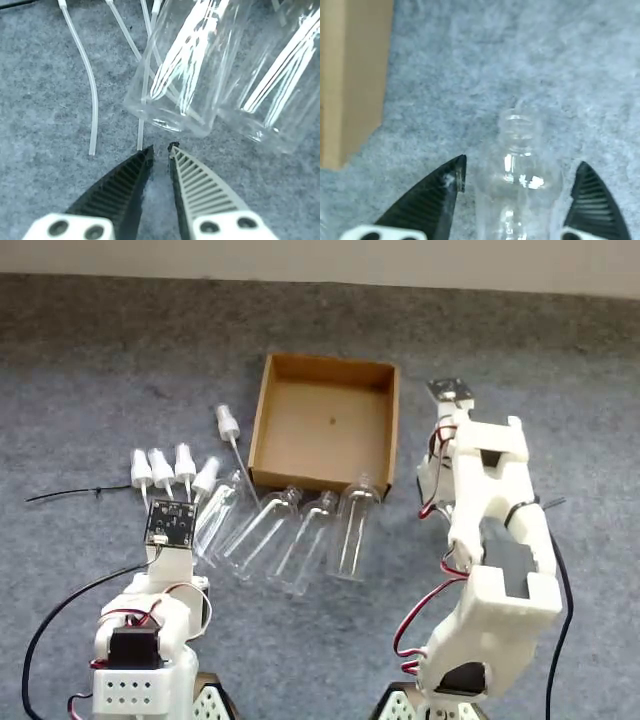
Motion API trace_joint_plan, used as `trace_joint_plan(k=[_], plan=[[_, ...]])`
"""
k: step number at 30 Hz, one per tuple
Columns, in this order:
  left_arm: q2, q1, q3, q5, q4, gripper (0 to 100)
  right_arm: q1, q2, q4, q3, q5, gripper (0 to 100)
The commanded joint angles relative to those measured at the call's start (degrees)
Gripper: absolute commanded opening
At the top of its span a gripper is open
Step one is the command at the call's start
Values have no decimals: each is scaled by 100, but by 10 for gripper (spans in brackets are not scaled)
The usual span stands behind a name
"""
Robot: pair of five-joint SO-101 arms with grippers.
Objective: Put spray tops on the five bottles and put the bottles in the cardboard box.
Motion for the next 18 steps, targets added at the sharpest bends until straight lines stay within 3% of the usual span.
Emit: trace_joint_plan(k=[1,9,18], plan=[[-66,57,101,53,26,64,-40,-101,-48,-365,53,187],[-66,57,101,53,26,64,374,-119,-40,-374,62,125],[-66,57,101,53,26,64,1912,-119,-40,-374,976,123]])
